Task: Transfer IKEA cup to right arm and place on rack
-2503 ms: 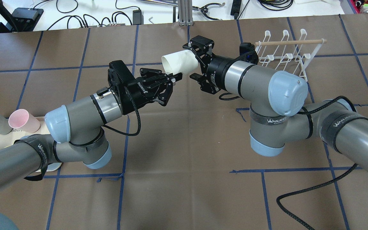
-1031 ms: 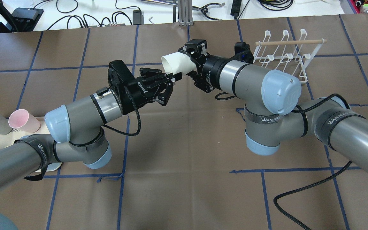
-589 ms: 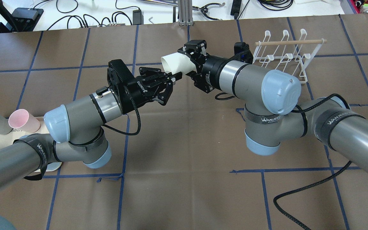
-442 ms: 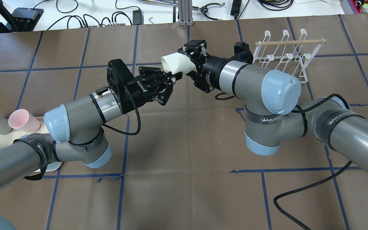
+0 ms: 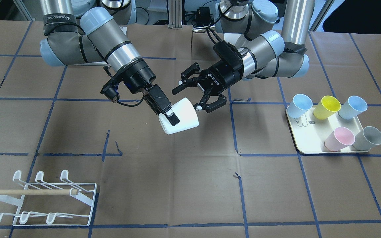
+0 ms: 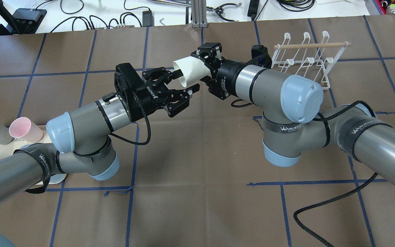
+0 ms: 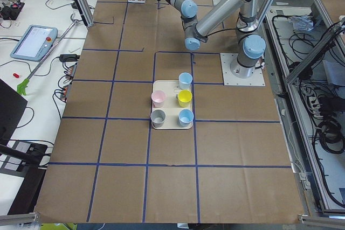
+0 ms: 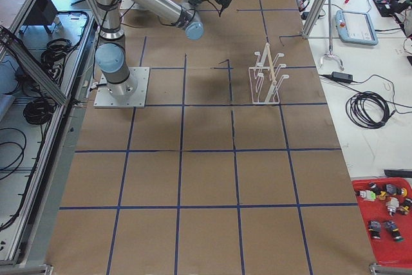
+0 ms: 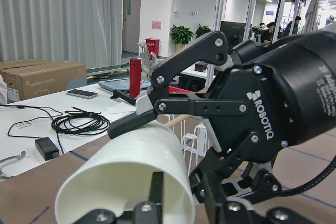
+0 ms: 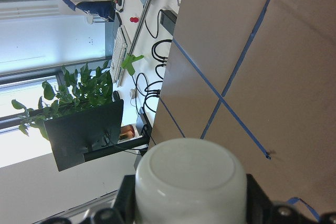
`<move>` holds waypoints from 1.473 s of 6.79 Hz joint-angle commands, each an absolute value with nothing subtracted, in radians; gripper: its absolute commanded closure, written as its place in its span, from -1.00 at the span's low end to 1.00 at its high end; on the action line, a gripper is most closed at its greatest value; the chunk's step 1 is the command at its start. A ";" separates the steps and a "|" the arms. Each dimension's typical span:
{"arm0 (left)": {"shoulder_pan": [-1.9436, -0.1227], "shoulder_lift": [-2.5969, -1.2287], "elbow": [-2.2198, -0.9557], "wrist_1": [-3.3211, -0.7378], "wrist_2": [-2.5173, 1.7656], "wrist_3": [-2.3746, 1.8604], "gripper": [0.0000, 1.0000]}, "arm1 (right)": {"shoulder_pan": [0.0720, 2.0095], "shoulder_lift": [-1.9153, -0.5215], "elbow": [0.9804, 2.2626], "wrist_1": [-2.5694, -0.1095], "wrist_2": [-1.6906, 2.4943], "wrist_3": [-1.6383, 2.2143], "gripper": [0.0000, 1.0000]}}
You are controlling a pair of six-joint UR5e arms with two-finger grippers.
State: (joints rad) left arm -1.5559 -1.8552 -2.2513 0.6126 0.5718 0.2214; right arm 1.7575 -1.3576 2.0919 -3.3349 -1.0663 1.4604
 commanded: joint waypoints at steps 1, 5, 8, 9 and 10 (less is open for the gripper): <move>-1.536 -1.848 -2.252 0.604 0.568 0.218 -0.97 | 1.756 -1.355 2.088 -3.335 -1.075 1.425 0.40; -1.327 -1.833 -2.244 0.507 0.531 0.212 -0.97 | 1.631 -1.328 2.037 -3.342 -1.062 1.245 0.47; -1.334 -1.827 -2.110 0.234 0.879 0.210 -0.96 | 1.543 -1.290 1.967 -3.333 -1.119 0.882 0.73; -1.341 -1.813 -2.074 0.106 0.953 0.212 -0.96 | 1.536 -1.279 1.948 -3.333 -1.167 0.718 0.72; -1.360 -1.799 -2.016 -0.043 1.051 0.212 -0.96 | 1.536 -1.270 1.939 -3.333 -1.249 0.519 0.72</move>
State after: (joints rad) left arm -1.3430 -1.8140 -2.0769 0.1202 0.9403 0.2113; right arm 1.5403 -1.2830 1.9534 -3.3332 -1.1684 0.7353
